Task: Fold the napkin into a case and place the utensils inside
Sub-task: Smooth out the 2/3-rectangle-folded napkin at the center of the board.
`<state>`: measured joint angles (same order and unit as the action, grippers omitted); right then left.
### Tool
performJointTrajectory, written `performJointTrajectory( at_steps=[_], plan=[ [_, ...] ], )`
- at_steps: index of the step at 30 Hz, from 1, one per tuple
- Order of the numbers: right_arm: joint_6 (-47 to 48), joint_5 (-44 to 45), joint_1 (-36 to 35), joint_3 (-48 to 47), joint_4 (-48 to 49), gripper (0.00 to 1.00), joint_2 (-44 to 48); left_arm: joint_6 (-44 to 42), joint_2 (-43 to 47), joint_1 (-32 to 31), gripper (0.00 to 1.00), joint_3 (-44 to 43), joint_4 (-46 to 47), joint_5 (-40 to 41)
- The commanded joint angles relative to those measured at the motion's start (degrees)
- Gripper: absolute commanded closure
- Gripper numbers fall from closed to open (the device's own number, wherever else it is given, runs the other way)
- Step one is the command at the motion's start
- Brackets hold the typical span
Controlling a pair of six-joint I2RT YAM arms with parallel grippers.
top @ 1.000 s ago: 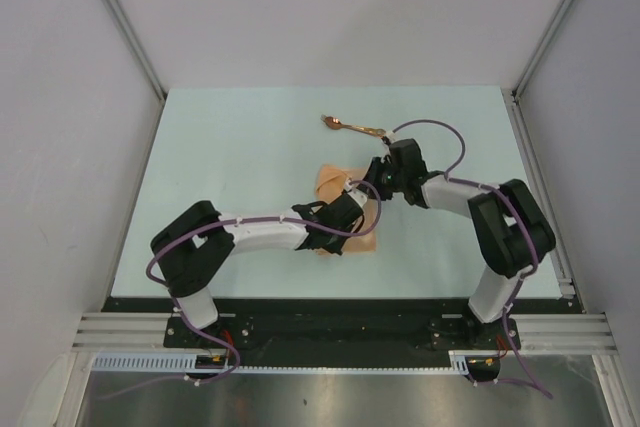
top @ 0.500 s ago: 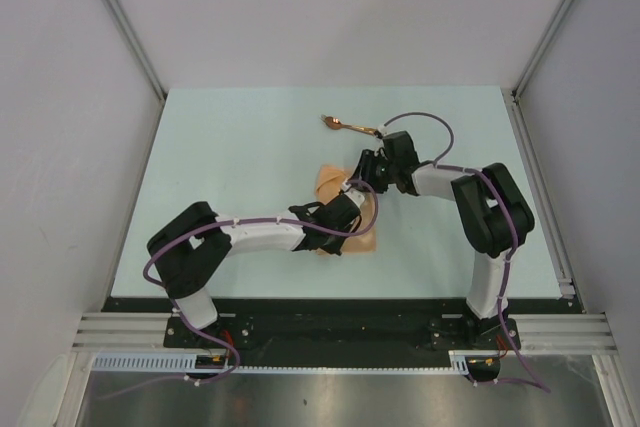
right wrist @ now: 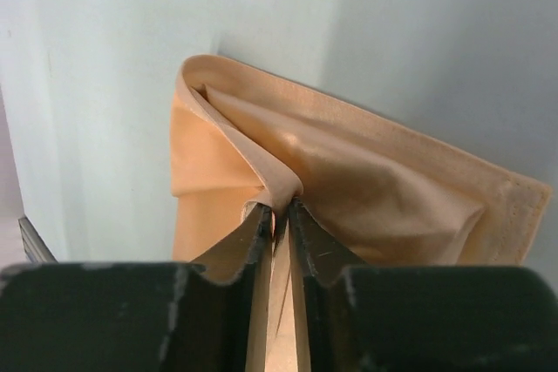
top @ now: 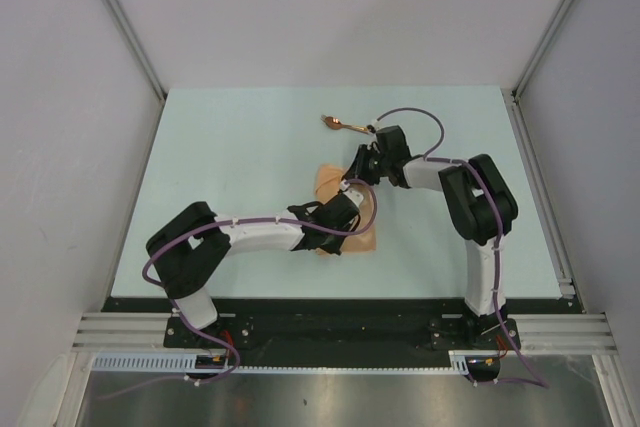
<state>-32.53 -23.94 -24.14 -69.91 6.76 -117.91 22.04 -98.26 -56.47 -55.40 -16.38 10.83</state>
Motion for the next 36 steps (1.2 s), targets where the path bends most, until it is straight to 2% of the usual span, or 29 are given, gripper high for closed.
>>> performJointTrajectory(
  at_steps=[1, 11, 14, 15, 19, 24, 27, 33, 36],
  plan=[
    [-2.79, -0.57, 0.15, -4.26, 6.24, 0.85, -1.18, 0.9, 2.45, 0.31, 1.0, 0.81, -2.16, -1.07],
    [-5.44, -4.7, 0.76, -6.73, 10.73, 0.89, -6.89, 1.69, 2.28, 0.31, 0.99, -0.24, -3.57, -2.74],
    [-4.91, -5.94, 1.02, -6.82, 10.9, 0.87, -7.69, 1.6, 2.63, 0.39, 0.8, -1.55, -4.88, -4.23],
    [-4.91, -5.85, 1.11, -6.56, 10.81, 0.86, -7.69, 1.51, 3.15, 0.57, 0.66, -1.9, -5.32, -4.67],
    [-4.29, -7.07, 1.46, -6.99, 9.42, 0.81, -7.6, 2.39, 9.04, 4.42, 0.51, -2.61, -5.06, -12.56],
    [-2.28, -7.34, 1.55, -8.66, 4.58, 0.65, -6.46, 5.37, 18.17, 13.72, 0.48, -2.17, -2.78, -24.6],
    [-0.52, -6.91, 1.55, -10.42, -0.16, 0.58, -4.79, 6.78, 21.08, 19.0, 0.51, -2.0, -1.64, -28.39],
    [1.24, -6.56, 1.55, -11.92, -6.59, 0.47, -2.42, 8.98, 20.74, 26.13, 0.55, -1.47, 0.55, -31.48],
    [2.56, -5.59, 1.64, -11.92, -11.06, 0.45, -1.01, 10.21, 19.07, 27.2, 0.56, -2.26, 1.09, -31.22]
  ],
)
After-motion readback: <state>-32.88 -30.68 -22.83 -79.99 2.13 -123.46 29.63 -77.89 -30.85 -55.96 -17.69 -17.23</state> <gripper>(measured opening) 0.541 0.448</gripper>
